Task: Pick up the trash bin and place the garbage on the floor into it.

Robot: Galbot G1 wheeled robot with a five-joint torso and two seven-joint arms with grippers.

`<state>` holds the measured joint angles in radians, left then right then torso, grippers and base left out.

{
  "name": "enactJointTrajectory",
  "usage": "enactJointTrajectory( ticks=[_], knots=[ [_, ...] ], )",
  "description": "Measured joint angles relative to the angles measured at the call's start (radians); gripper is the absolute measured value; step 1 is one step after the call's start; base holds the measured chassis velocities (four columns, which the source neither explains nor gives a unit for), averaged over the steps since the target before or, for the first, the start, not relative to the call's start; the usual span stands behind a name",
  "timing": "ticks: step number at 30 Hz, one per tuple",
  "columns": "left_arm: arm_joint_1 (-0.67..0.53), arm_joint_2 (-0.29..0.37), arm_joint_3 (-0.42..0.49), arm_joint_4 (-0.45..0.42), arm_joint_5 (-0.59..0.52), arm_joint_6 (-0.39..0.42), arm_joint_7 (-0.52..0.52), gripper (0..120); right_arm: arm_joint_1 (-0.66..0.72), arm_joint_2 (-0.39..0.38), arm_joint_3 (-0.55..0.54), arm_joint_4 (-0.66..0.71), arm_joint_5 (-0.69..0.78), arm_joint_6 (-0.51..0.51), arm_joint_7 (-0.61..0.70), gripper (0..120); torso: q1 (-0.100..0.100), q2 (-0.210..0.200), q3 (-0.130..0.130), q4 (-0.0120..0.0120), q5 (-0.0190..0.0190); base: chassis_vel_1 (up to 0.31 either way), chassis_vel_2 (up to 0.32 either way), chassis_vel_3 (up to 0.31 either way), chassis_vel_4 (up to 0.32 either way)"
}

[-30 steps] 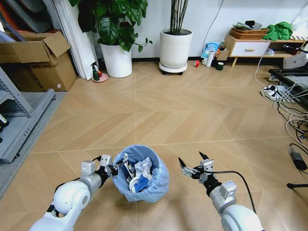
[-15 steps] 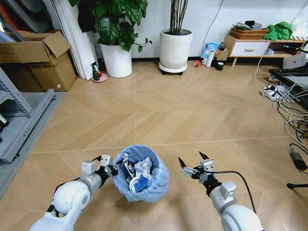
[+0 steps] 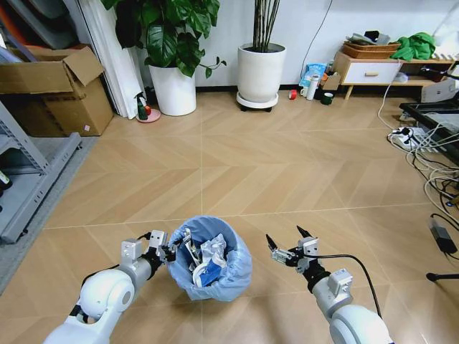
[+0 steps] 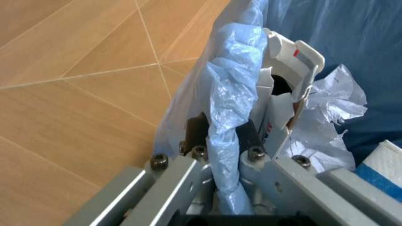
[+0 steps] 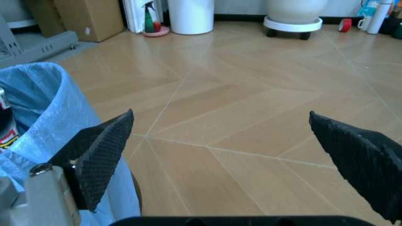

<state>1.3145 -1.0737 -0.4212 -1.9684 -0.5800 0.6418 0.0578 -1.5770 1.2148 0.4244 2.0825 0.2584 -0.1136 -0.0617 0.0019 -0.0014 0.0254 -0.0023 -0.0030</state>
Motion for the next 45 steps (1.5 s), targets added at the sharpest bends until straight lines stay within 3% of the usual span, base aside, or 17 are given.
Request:
enactJointTrajectory(
  ticks=[45],
  knots=[
    [0.000, 0.000, 0.000, 0.000, 0.000, 0.000, 0.000, 0, 0.000, 0.000, 0.000, 0.000, 0.000, 0.000, 0.000, 100, 0.000, 0.000, 0.000, 0.0001, 0.0000, -0.028, -0.030, 0.026, 0.029]
  ],
)
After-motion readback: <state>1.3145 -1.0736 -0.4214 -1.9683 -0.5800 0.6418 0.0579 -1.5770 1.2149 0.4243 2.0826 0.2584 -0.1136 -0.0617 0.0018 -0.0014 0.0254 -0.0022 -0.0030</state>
